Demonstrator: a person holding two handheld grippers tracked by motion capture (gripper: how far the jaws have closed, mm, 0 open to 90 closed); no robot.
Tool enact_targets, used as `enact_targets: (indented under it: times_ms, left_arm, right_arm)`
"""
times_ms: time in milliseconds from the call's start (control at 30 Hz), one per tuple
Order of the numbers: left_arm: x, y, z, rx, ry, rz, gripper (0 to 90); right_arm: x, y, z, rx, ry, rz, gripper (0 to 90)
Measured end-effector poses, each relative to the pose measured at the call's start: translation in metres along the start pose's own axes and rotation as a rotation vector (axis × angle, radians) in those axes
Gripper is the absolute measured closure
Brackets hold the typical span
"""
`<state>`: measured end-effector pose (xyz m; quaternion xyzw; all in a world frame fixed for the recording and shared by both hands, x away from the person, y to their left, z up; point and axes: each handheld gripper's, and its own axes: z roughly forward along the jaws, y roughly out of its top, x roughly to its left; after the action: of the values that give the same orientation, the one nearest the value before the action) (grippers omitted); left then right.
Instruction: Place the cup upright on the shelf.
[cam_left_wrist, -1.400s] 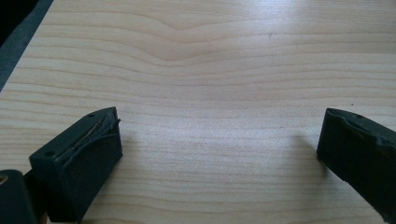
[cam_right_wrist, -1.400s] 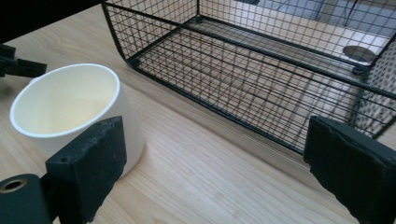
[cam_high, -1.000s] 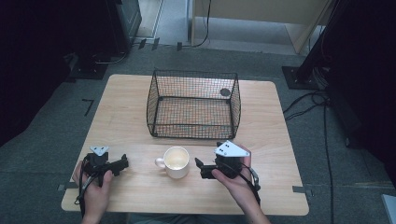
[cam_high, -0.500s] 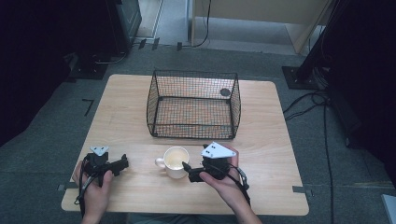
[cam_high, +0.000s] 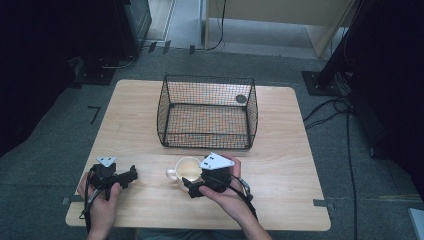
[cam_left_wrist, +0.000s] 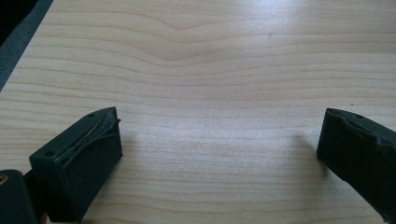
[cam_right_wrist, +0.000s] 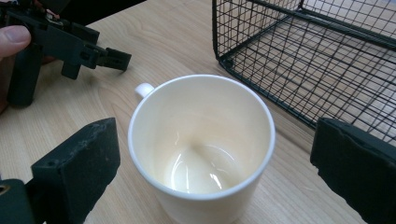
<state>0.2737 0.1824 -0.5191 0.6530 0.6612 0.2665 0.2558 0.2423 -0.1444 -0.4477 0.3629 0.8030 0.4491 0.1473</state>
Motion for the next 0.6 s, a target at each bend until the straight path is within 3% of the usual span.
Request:
enact_targets:
  times_ms: [600]
  left_arm:
    - [0.0, 0.0, 0.0, 0.0, 0.0, 0.0, 0.1]
  right_arm:
    - [0.003, -0.003, 0.027, 0.043, -0.008, -0.004, 0.7]
